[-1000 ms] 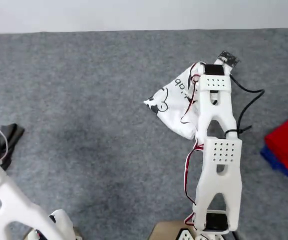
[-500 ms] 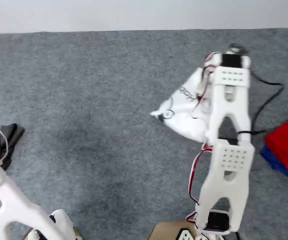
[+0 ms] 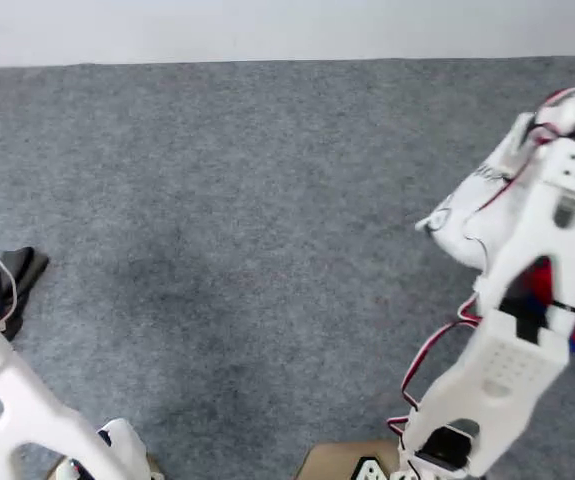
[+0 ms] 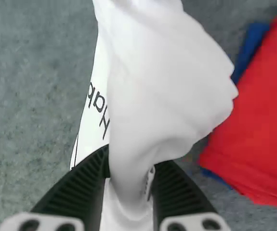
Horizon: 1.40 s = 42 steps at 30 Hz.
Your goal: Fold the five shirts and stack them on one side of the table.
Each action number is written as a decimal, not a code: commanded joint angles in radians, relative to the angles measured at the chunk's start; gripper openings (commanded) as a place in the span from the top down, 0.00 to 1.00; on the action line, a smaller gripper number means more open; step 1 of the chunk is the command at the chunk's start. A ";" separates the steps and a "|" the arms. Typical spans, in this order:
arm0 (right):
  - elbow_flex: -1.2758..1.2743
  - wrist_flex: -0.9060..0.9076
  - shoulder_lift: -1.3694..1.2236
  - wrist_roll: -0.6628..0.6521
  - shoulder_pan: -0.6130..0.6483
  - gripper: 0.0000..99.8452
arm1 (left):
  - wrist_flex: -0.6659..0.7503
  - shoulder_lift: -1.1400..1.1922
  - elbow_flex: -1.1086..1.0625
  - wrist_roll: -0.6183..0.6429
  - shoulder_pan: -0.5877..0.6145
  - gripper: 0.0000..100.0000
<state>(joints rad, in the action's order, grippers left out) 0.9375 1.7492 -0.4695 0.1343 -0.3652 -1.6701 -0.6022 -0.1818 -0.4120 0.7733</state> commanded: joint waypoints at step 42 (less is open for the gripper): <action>0.008 -0.246 -0.202 -0.512 -0.522 0.85 | -0.003 -0.018 0.005 -0.005 -0.002 0.99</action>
<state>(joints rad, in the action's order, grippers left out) 0.9375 1.5236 -0.6889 -0.3537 -0.8638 -1.6701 -0.6022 -0.1818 -0.4120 0.7733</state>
